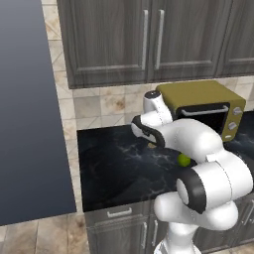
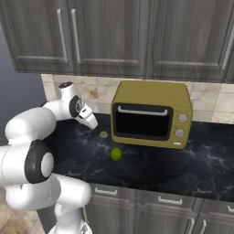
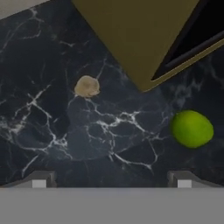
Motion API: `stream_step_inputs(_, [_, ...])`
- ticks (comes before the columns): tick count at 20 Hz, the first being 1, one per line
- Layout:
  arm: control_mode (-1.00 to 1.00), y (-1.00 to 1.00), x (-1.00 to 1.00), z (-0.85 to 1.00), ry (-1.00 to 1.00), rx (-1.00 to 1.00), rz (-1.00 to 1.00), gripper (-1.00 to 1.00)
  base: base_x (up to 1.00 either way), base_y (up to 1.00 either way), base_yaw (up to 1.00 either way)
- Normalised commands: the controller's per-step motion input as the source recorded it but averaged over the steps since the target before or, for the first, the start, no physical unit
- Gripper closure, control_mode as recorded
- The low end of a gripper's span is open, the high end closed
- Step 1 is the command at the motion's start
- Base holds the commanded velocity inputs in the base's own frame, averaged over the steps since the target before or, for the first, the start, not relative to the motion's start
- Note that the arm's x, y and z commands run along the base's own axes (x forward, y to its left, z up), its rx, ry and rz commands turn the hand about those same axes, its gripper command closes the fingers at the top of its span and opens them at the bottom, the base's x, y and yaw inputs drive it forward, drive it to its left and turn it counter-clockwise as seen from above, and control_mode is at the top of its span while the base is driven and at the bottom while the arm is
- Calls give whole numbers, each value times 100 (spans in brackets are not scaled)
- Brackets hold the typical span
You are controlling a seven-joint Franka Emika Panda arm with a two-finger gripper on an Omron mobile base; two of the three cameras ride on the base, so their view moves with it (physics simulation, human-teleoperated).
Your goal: Place the beer on the top shelf of the fridge to keep it out of children's reach, and place the lime and garlic on lower shelves for easy access.
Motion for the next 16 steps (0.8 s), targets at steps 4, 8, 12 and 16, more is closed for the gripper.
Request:
stream_step_inputs(4, [-100, 0, 37, -31, 0, 9, -3, -100, 0, 0, 0])
stream_step_inputs(8, [-100, 0, 31, -33, 0, 6, -1, -100, 0, 0, 0])
stream_step_inputs(12, [-100, 0, 29, -27, 0, 2, 0, -100, 0, 0, 0])
stream_step_inputs(16, [-100, 0, 26, -25, 0, 0, -2, -100, 0, 0, 0])
